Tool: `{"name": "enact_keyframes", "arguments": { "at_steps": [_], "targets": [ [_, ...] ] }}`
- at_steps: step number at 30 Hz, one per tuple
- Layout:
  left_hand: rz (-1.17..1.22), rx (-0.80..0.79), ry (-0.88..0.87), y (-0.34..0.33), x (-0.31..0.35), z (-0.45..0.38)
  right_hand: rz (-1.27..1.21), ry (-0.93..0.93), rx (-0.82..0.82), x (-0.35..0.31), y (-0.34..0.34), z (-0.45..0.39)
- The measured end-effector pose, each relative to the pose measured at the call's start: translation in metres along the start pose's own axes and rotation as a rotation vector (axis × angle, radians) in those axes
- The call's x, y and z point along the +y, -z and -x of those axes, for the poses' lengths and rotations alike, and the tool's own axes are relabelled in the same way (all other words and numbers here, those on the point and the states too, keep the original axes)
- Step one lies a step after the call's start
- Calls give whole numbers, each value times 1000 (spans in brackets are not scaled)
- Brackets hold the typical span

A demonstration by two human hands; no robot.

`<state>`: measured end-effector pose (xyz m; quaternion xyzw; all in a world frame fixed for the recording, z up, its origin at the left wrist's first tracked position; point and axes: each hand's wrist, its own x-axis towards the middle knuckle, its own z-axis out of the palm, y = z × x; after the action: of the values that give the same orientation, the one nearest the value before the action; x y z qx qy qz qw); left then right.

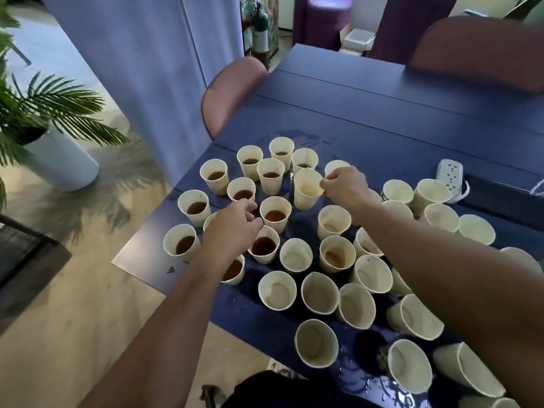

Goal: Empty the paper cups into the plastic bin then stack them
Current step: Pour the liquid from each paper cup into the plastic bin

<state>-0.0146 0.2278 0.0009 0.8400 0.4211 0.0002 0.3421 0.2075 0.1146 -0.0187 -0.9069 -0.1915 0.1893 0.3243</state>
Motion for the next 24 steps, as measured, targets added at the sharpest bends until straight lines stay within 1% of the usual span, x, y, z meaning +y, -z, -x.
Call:
{"name": "enact_keyframes", "arguments": {
  "at_steps": [5,8,12,16,20,24],
  "targets": [
    [-100,-43,45,-8,6,-27,78,-66,-75,8,-13,-7],
    [-168,-64,54,-18,6,-44,157,-69,-132,11,-14,-7],
    [-236,-106,74,-30,7,-65,159,-3,-100,10,-6,-7],
    [-219,-150,109,-38,5,-80,106,75,-67,9,5,3],
    [-206,-101,152,-44,5,-89,73,101,-64,12,9,15],
    [-194,-18,145,-45,3,-95,51,112,-66,20,11,26]
  ]
}}
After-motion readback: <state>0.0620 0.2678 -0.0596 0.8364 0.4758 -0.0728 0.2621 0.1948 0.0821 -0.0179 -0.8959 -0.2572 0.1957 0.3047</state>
